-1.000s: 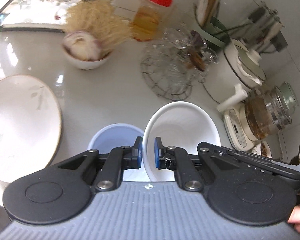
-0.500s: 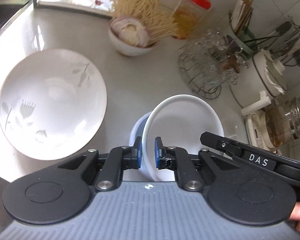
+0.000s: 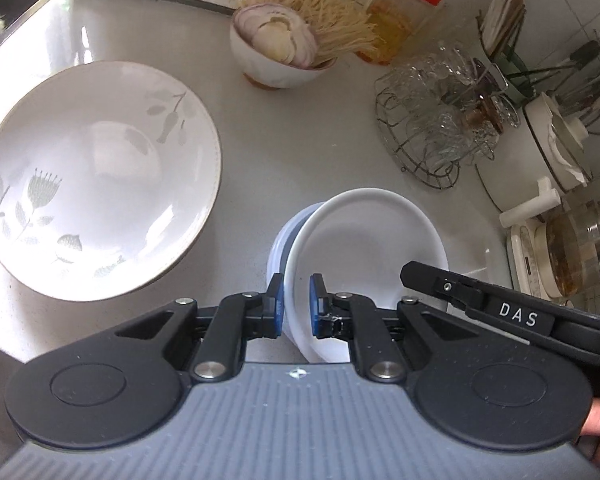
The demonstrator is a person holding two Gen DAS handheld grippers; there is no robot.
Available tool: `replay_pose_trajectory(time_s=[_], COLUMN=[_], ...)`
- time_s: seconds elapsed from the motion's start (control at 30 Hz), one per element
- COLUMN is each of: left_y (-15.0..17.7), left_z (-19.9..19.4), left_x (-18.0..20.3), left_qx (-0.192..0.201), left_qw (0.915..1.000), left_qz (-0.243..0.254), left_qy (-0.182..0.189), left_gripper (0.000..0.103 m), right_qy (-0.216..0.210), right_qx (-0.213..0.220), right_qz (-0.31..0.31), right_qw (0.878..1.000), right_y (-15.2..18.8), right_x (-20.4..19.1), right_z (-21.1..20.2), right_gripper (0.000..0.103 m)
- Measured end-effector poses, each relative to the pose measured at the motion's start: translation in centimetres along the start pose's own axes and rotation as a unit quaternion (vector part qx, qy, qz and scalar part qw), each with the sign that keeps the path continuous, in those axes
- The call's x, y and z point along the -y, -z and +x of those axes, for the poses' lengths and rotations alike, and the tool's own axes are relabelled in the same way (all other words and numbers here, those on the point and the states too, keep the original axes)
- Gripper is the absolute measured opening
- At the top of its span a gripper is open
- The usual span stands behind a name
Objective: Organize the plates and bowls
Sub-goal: 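Lower the white bowl onto the counter and open both grippers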
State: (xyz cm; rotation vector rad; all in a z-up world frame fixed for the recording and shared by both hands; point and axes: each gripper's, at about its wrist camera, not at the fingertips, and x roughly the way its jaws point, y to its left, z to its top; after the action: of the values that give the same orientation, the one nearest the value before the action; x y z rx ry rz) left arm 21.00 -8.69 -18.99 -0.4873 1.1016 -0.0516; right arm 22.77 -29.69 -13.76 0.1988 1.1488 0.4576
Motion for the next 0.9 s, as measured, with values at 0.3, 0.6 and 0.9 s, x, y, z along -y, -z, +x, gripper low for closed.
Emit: replay_pose_trajectory(time_s=[0.3,0.6,0.9], left_y=[0.6,0.9,1.3], left_z=[-0.4,-2.7,-6.0], left_x=[-0.6,-0.6,0.8], left_qx=[0.009,0.028,0.031], left_qw=[0.9994,0.9995,0.9979], left_qz=[-0.027,-0.007,0.056], left_qy=[-0.021,-0.01,0.01], left_gripper=[0.032,0.039,0.039], right_qy=[-0.01,-0.007,0.016], right_qx=[0.005,0.029,0.064], right_qz=[0.0,0.002,0.032], right_qw=[1.0,1.0,0.997], right_y=[-0.2,0.1,2.3], right_x=[0.6,-0.4,-2.7], right_z=[0.1,-2.1,-5.1], right_gripper=[0.012,0.013,0.013])
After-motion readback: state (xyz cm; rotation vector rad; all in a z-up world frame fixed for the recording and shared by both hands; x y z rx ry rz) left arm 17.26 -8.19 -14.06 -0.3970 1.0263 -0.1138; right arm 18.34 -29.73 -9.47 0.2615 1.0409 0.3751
